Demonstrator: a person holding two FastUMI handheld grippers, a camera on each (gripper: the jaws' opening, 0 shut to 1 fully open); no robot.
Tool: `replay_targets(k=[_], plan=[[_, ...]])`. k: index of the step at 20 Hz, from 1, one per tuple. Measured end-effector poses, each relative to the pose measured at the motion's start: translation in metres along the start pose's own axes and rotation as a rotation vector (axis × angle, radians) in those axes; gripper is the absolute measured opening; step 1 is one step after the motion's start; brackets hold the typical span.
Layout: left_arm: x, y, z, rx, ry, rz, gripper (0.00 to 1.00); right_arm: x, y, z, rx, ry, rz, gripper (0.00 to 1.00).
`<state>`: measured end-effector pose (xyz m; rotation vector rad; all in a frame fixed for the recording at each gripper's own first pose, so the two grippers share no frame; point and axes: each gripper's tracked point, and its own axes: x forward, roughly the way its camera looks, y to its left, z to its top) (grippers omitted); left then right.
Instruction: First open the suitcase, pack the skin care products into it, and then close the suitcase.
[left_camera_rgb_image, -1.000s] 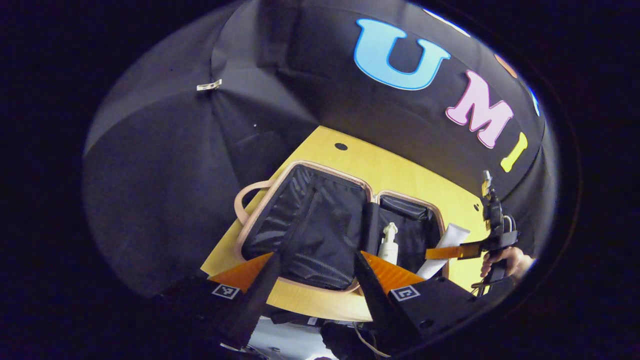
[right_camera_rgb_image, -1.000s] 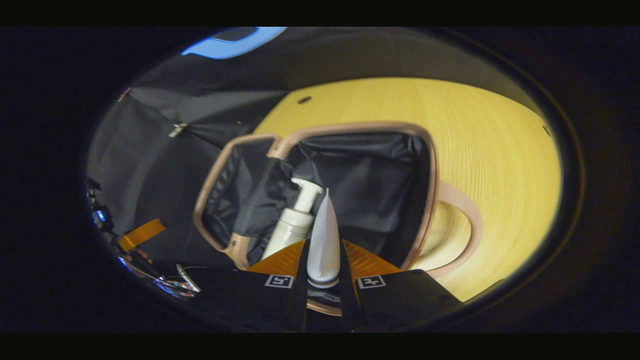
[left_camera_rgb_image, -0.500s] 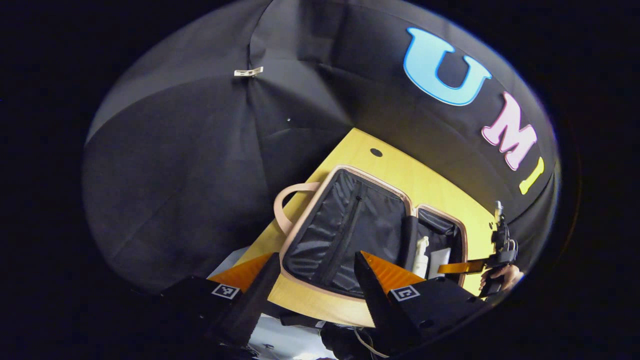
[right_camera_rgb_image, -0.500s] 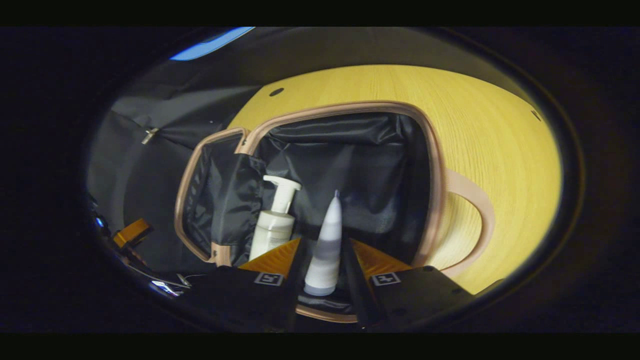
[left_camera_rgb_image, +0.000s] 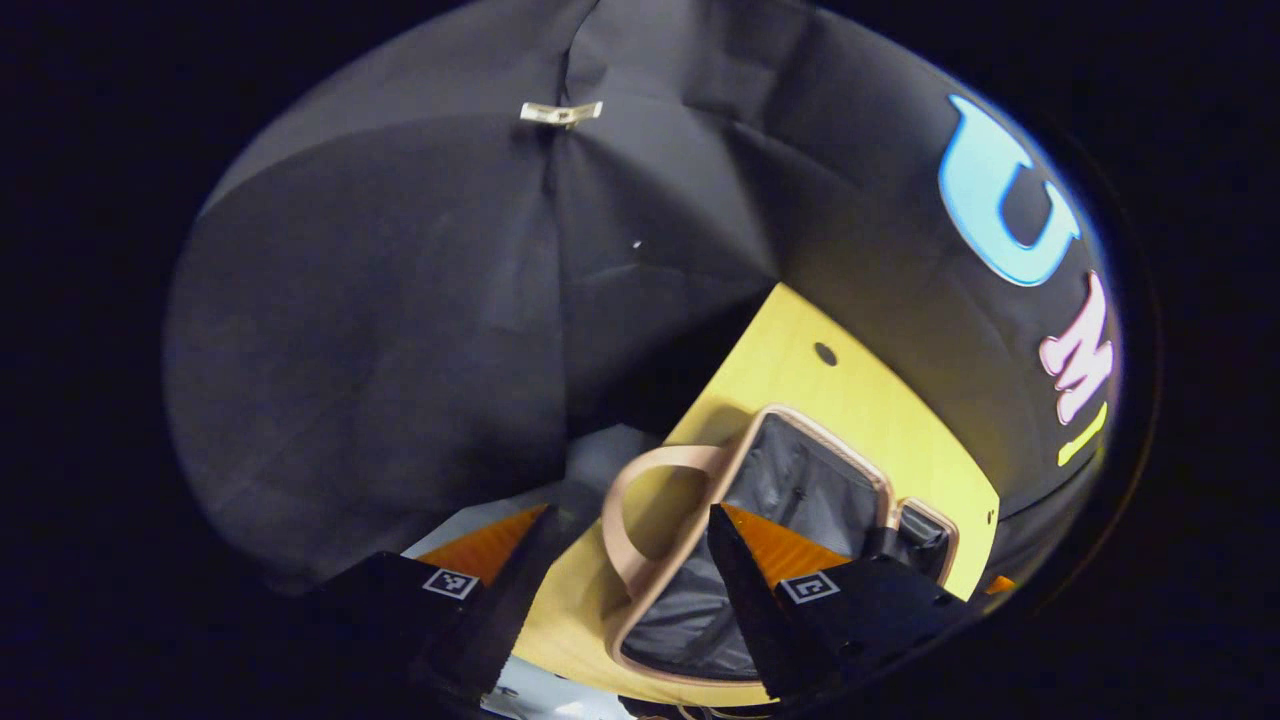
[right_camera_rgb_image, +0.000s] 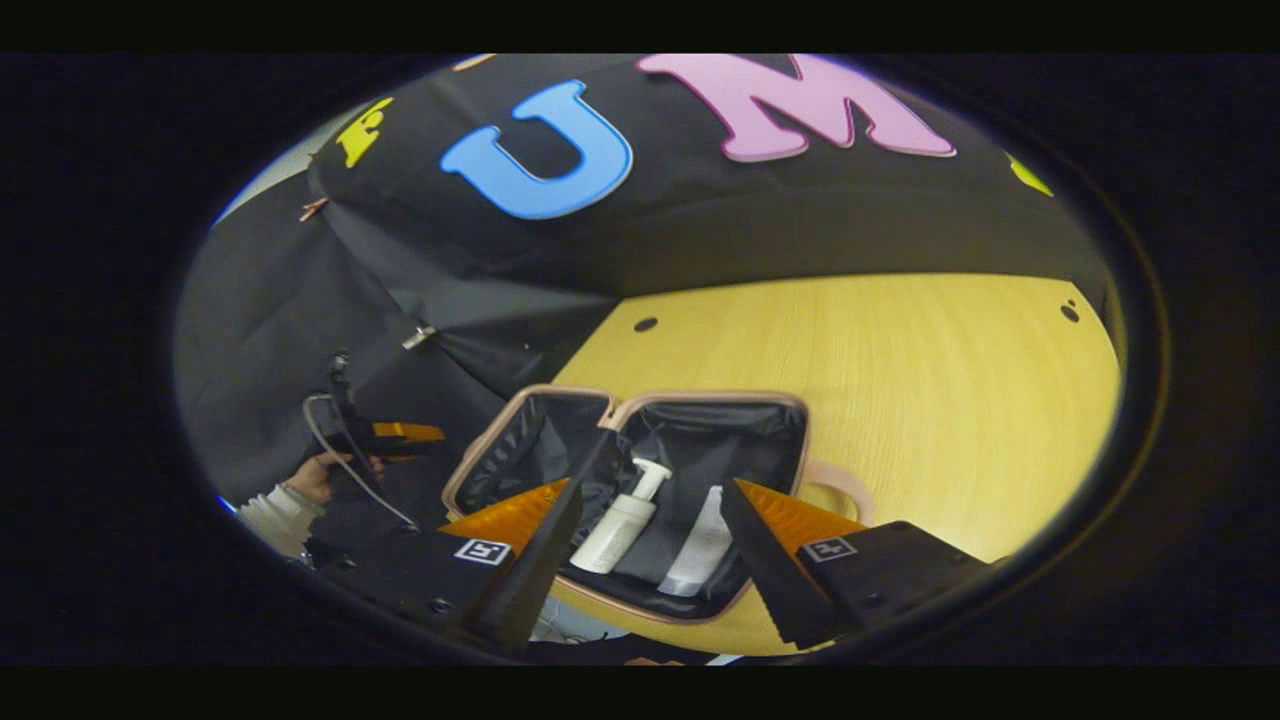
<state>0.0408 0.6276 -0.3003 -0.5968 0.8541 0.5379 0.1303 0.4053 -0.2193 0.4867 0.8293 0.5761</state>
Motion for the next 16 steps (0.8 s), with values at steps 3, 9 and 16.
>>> replay_targets(k=[3,9,16], plan=[[0.038,0.013,-0.003,0.042,0.076,0.050,0.94,-0.022,-0.002,0.011,0.058,-0.048,-0.004,0.89],[0.090,0.029,-0.016,0.174,0.155,0.165,0.93,-0.036,-0.022,0.011,0.057,-0.068,-0.065,0.89],[0.099,0.009,-0.021,0.170,0.185,0.112,0.16,-0.046,-0.016,0.012,0.059,-0.082,-0.055,0.89]])
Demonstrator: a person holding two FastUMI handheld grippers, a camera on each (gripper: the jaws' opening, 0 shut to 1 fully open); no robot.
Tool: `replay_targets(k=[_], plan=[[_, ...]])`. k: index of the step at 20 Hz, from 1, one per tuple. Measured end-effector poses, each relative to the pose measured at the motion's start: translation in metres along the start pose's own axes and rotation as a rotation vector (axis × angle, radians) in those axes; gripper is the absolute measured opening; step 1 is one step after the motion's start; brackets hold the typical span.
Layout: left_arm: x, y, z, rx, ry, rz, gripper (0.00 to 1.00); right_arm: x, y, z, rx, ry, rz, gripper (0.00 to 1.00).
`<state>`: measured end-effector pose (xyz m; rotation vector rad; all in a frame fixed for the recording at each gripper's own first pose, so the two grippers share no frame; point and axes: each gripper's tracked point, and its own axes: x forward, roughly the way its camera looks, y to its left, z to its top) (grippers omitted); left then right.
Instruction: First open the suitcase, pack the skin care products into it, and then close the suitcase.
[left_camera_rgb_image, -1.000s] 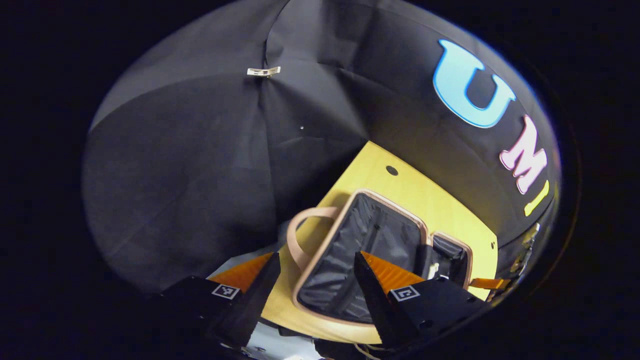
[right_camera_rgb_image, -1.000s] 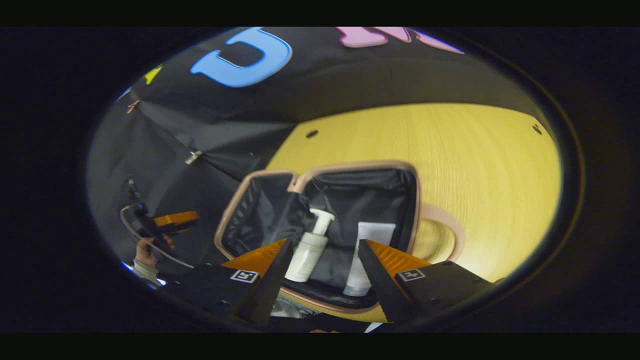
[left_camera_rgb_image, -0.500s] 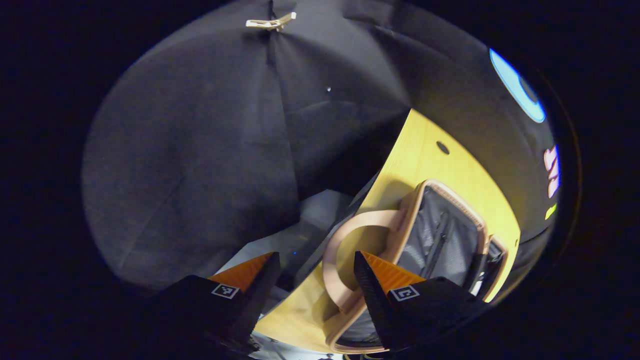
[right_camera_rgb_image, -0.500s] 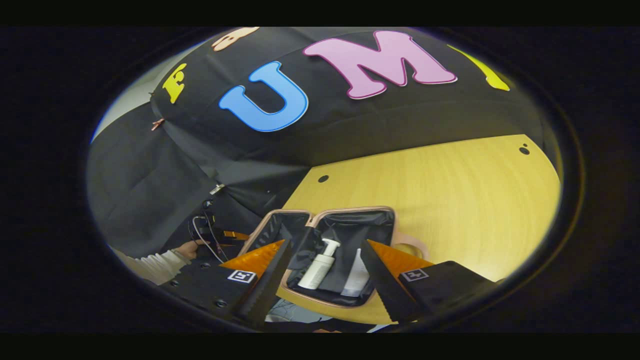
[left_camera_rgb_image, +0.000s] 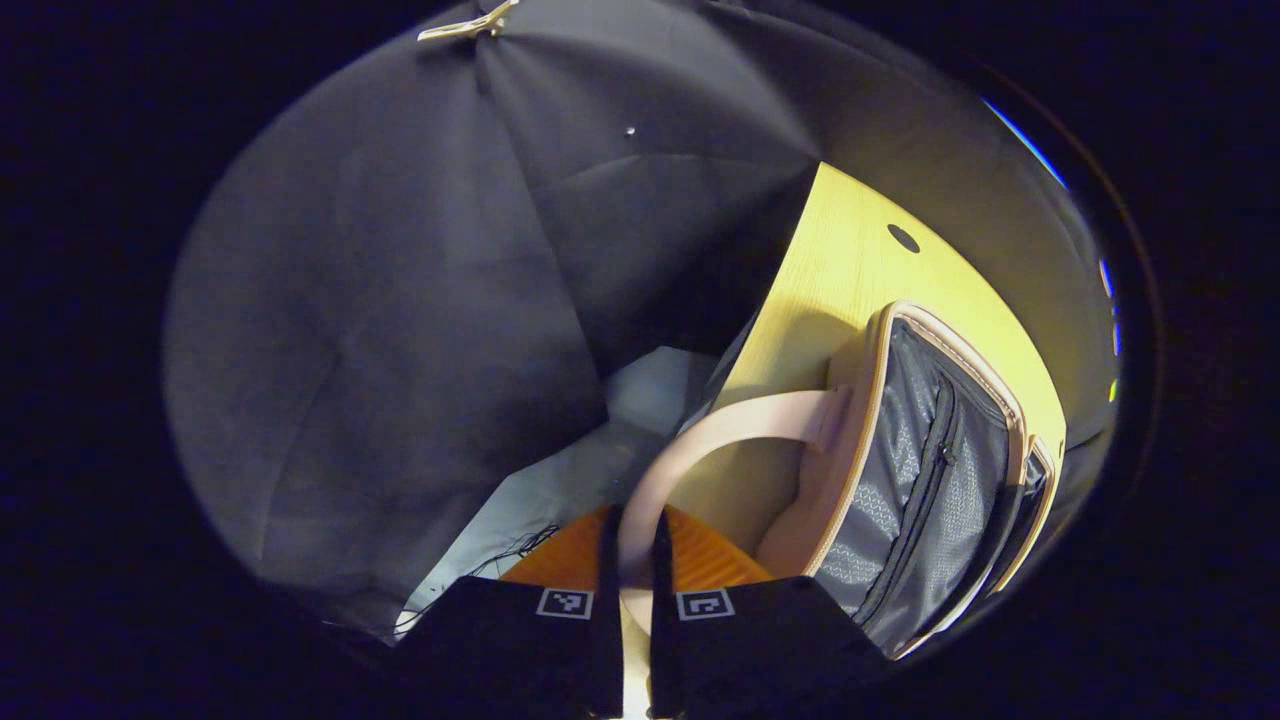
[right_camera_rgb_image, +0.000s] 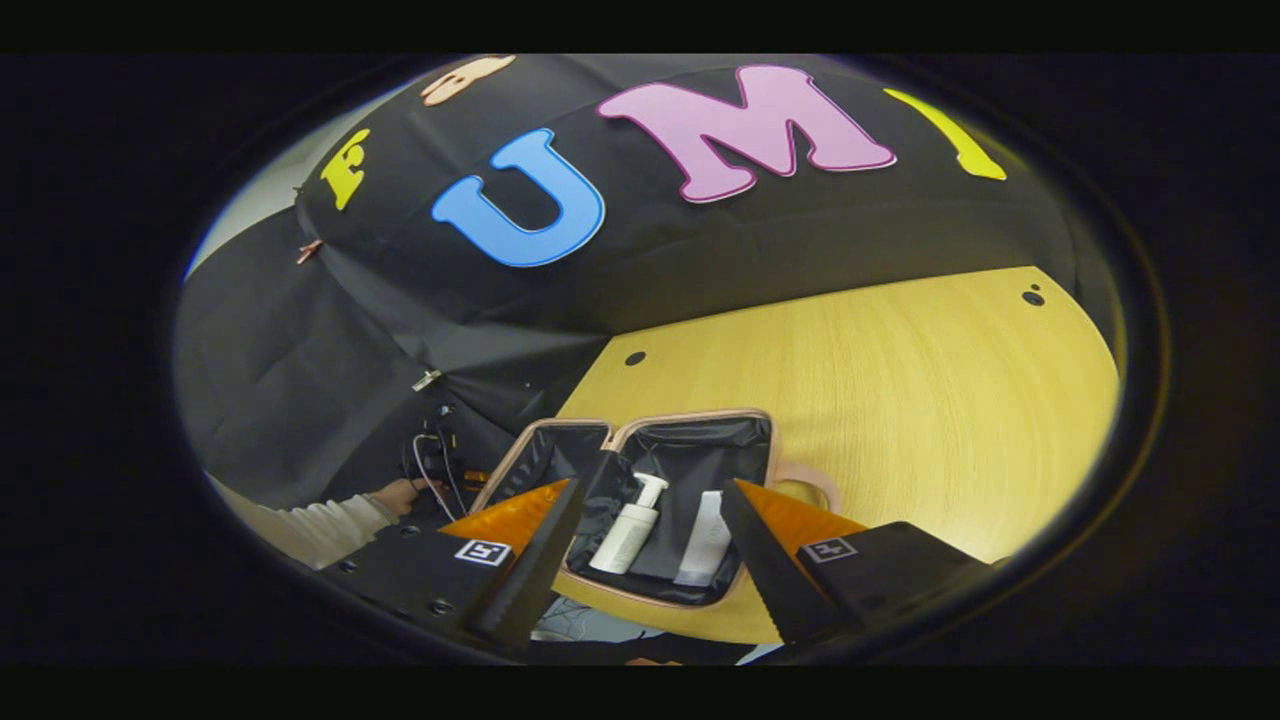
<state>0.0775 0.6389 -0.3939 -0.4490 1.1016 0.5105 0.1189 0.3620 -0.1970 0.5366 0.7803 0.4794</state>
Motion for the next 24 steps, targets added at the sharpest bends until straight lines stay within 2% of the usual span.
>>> replay_targets(k=[5,9,12,16,18,21,24], plan=[[-0.048,-0.016,0.018,-0.039,-0.082,-0.104,0.11,-0.005,0.000,0.004,-0.031,-0.016,0.011,0.89],[-0.116,-0.037,0.039,0.058,-0.197,-0.157,0.07,-0.007,0.011,0.019,-0.068,-0.051,0.061,0.89],[-0.179,-0.073,0.051,0.142,-0.297,-0.182,0.06,-0.017,0.021,0.027,-0.066,-0.088,0.126,0.89],[-0.256,-0.143,0.050,0.223,-0.408,-0.232,0.06,-0.053,0.010,0.043,-0.122,-0.135,0.157,0.89],[-0.291,-0.189,0.042,0.263,-0.447,-0.282,0.06,-0.082,-0.005,0.053,-0.171,-0.161,0.148,0.89],[-0.324,-0.260,0.016,0.343,-0.480,-0.349,0.06,-0.118,-0.032,0.067,-0.236,-0.196,0.114,0.89],[-0.337,-0.344,-0.025,0.426,-0.477,-0.440,0.06,-0.153,-0.060,0.077,-0.257,-0.230,0.083,0.89]])
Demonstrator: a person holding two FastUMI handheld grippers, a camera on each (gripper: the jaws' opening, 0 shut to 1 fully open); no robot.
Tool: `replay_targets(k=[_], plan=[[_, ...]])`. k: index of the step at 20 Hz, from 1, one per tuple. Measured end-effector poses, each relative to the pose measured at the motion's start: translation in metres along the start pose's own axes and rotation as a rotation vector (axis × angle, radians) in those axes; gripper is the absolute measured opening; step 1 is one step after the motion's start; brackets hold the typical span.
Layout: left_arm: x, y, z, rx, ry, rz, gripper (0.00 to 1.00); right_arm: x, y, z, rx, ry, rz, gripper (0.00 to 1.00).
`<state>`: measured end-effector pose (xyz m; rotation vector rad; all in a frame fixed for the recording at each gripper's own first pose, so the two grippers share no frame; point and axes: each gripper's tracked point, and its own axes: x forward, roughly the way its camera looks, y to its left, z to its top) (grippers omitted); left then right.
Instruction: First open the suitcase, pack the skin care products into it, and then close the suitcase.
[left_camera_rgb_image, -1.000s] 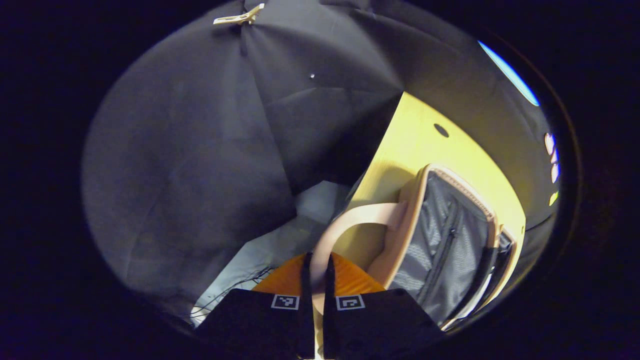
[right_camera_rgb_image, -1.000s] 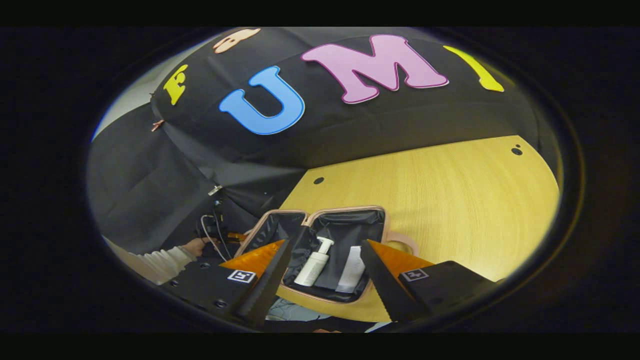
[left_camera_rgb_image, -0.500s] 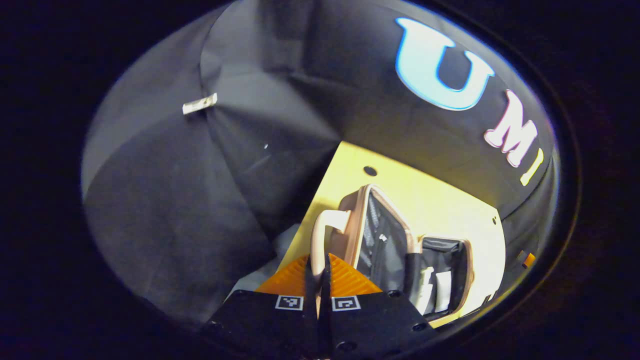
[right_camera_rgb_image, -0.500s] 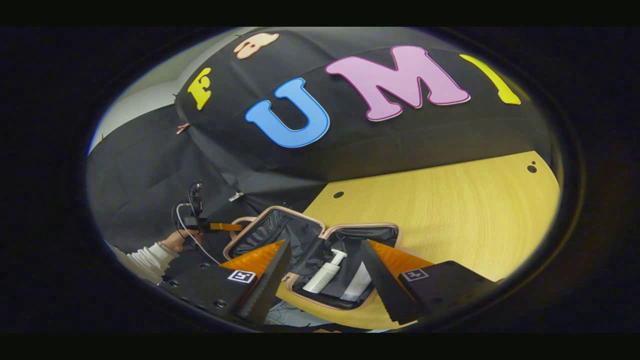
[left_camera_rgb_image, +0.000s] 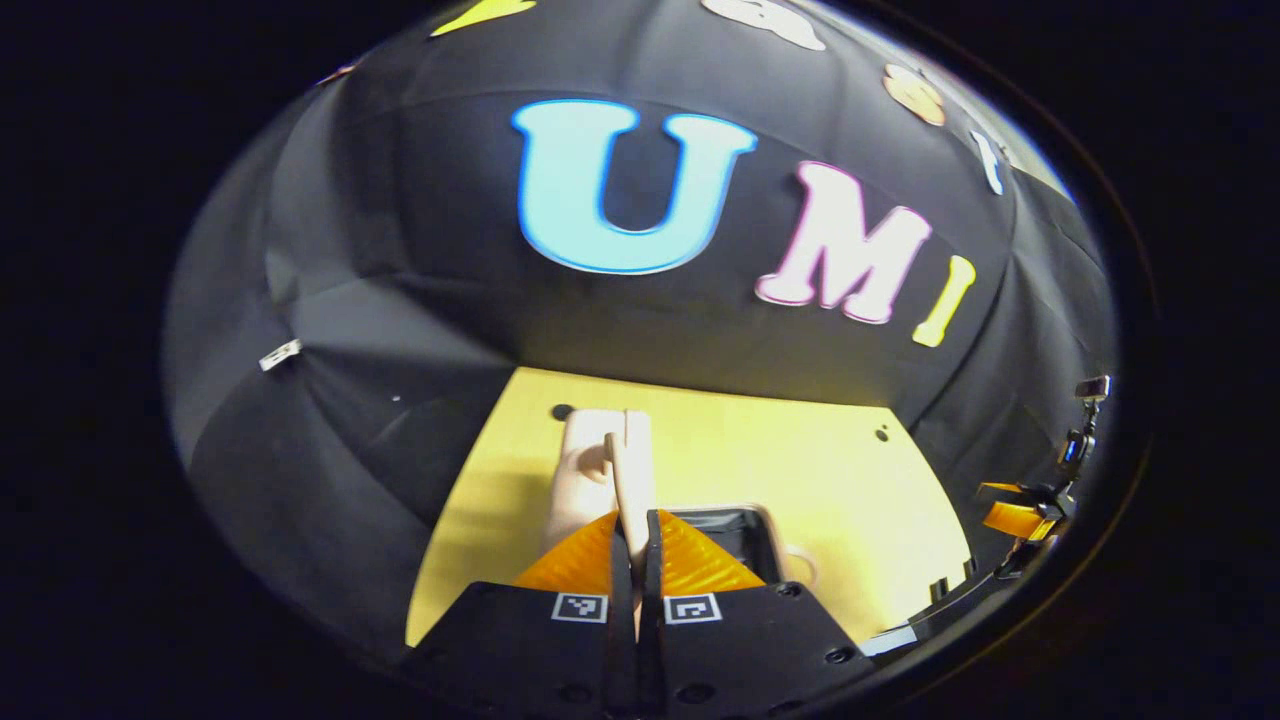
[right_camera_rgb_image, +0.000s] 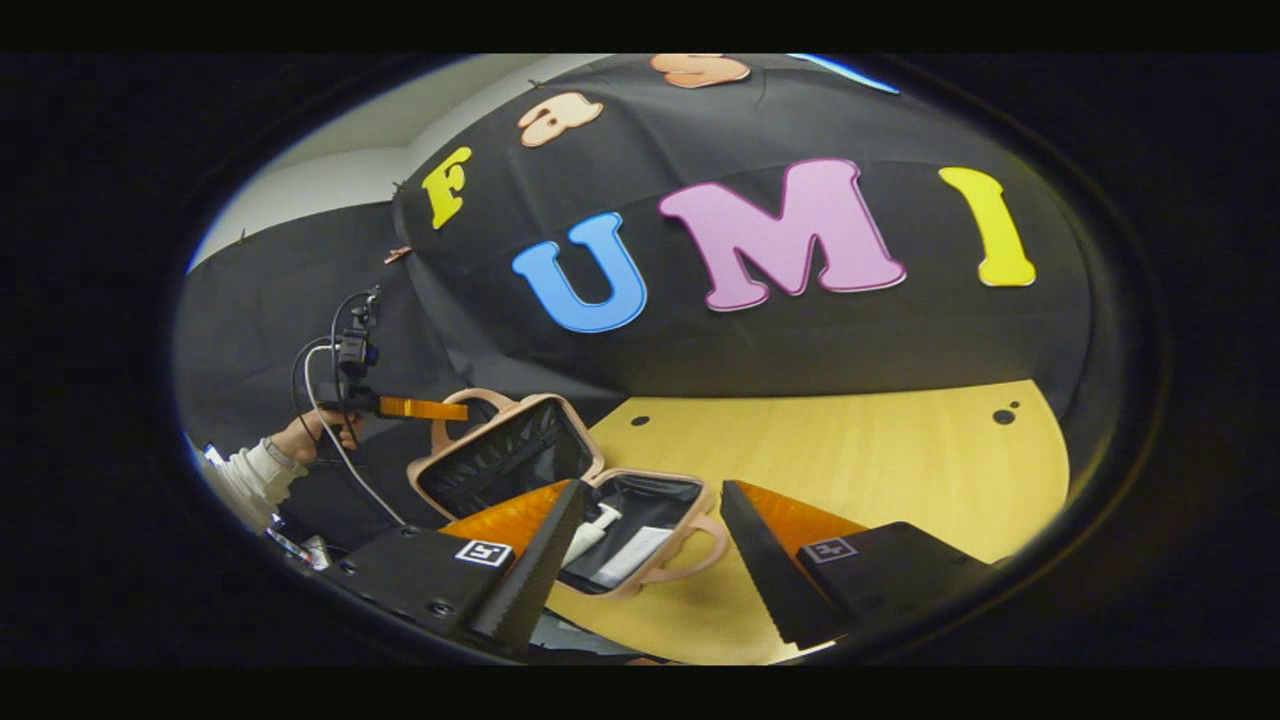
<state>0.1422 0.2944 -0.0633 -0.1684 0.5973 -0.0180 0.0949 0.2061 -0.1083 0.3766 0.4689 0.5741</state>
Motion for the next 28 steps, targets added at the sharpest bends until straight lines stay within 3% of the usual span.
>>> replay_targets(k=[4,9,14,18,20,22,23,24,25,28], plan=[[0.033,-0.115,-0.035,0.027,0.074,-0.162,0.06,-0.037,-0.032,0.000,0.004,-0.012,-0.047,0.89],[0.109,-0.191,-0.112,-0.040,0.199,-0.278,0.06,-0.082,-0.076,-0.004,0.037,-0.025,-0.133,0.89],[0.163,-0.210,-0.201,-0.013,0.339,-0.251,0.06,-0.129,-0.125,-0.019,0.051,-0.018,-0.213,0.89],[0.176,-0.222,-0.203,0.083,0.340,-0.175,0.10,-0.151,-0.165,-0.029,0.059,-0.023,-0.268,0.89],[0.164,-0.222,-0.199,0.054,0.296,-0.117,0.19,-0.157,-0.172,-0.030,0.053,-0.029,-0.271,0.89],[0.159,-0.217,-0.173,0.033,0.228,-0.051,0.60,-0.162,-0.173,-0.032,0.031,-0.029,-0.253,0.89],[0.146,-0.216,-0.164,0.044,0.188,-0.021,0.67,-0.162,-0.174,-0.032,0.014,-0.024,-0.242,0.89],[0.133,-0.218,-0.154,0.065,0.145,0.001,0.68,-0.163,-0.174,-0.032,-0.005,-0.021,-0.229,0.89],[0.118,-0.222,-0.142,0.087,0.101,0.021,0.85,-0.162,-0.172,-0.029,-0.024,-0.026,-0.215,0.89],[0.066,-0.242,-0.099,0.128,-0.060,0.050,0.93,-0.159,-0.160,-0.007,-0.084,-0.065,-0.195,0.89]])
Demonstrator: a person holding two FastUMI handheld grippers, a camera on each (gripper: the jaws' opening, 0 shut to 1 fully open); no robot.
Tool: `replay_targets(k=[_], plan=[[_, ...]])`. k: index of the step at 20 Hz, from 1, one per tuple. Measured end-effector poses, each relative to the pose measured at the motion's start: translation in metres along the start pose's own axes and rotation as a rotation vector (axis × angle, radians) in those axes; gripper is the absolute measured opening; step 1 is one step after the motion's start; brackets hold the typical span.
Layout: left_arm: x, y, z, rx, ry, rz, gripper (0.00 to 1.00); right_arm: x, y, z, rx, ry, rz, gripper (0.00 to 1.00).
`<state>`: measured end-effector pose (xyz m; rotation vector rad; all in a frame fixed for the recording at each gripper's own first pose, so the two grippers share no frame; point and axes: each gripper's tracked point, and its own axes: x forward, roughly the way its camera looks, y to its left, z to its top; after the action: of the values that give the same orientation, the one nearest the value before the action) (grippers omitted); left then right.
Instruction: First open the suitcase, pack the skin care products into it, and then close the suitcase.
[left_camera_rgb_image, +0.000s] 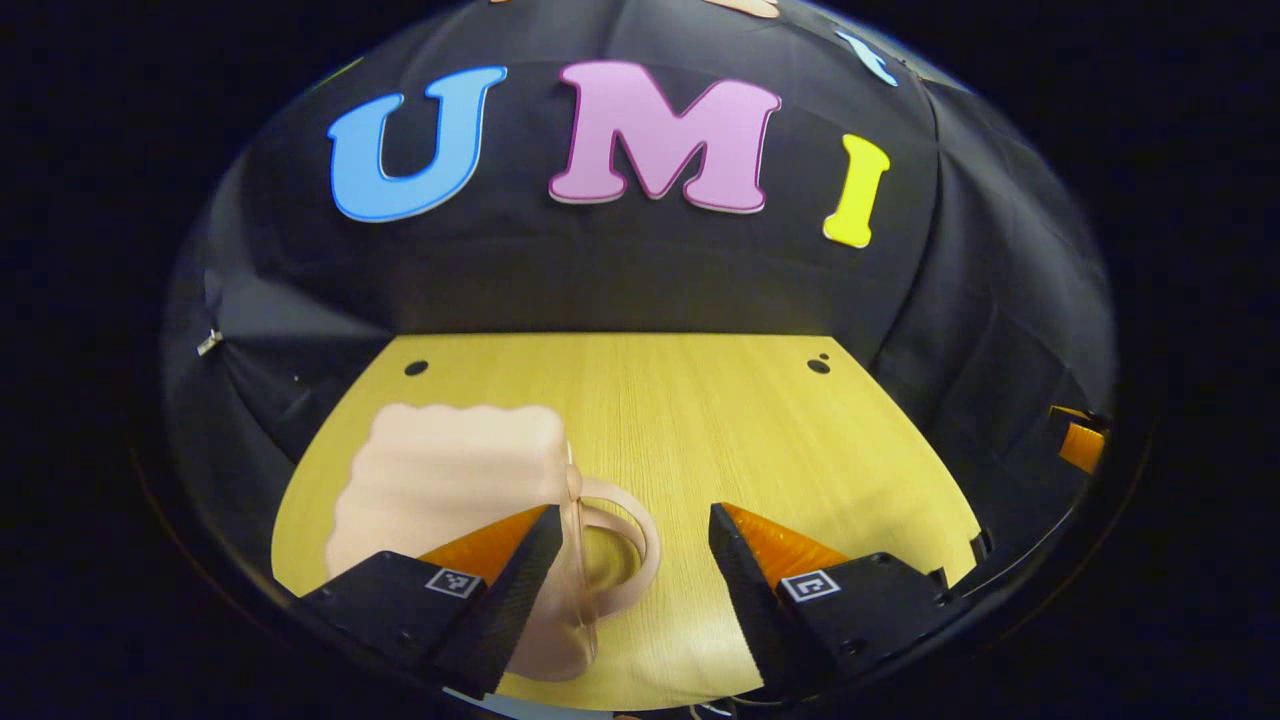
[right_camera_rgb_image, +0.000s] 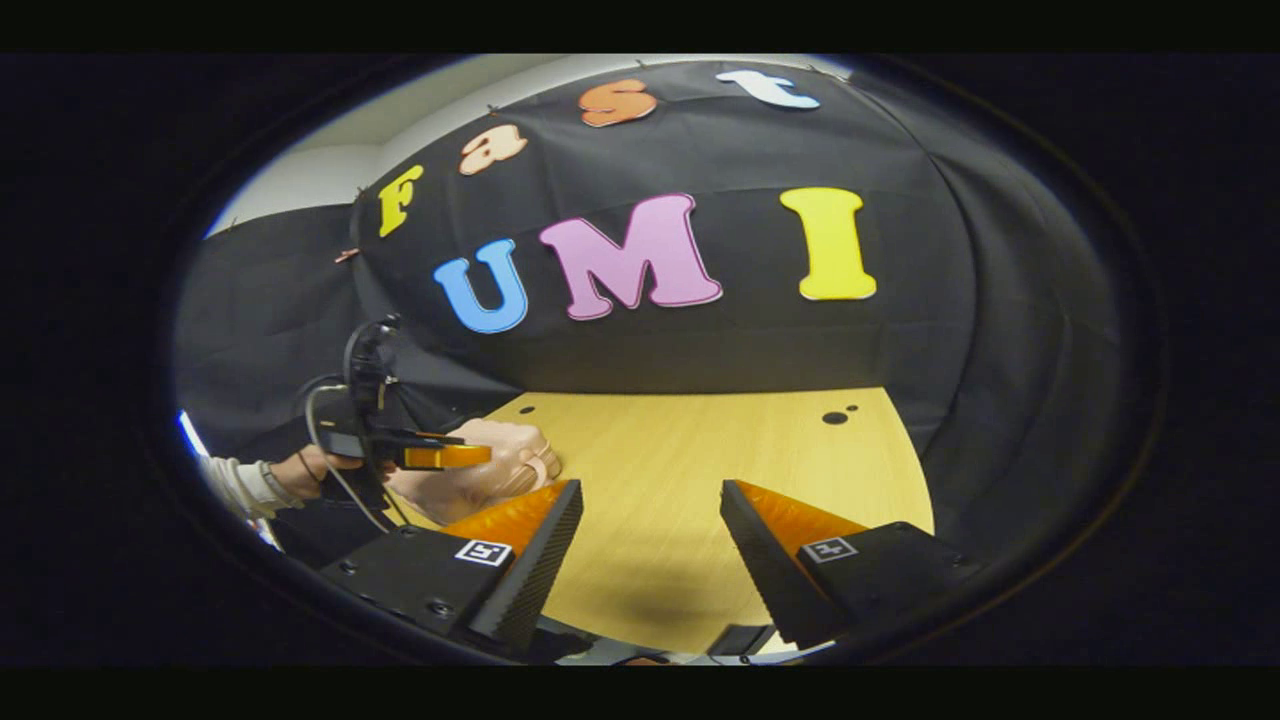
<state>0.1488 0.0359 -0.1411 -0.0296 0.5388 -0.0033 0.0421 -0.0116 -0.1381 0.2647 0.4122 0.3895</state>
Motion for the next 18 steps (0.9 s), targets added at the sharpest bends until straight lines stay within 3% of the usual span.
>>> replay_targets(k=[3,7,10,15,16,18], plan=[[-0.050,-0.024,0.051,0.005,-0.168,-0.005,0.95,0.001,0.017,0.037,-0.043,-0.093,-0.029,0.89],[-0.104,-0.037,0.094,-0.066,-0.285,-0.014,0.95,0.003,0.029,0.078,-0.092,-0.214,-0.123,0.90],[-0.138,-0.017,0.122,-0.052,-0.387,0.020,0.95,-0.001,0.041,0.102,-0.111,-0.279,-0.168,0.94],[-0.174,0.017,0.142,-0.002,-0.452,0.067,0.95,-0.004,0.066,0.141,-0.212,-0.378,-0.247,0.95],[-0.177,0.023,0.142,0.006,-0.454,0.081,0.95,-0.002,0.071,0.147,-0.216,-0.393,-0.255,0.99],[-0.186,0.033,0.150,0.014,-0.472,0.094,0.95,0.003,0.086,0.150,-0.213,-0.397,-0.244,0.94]])
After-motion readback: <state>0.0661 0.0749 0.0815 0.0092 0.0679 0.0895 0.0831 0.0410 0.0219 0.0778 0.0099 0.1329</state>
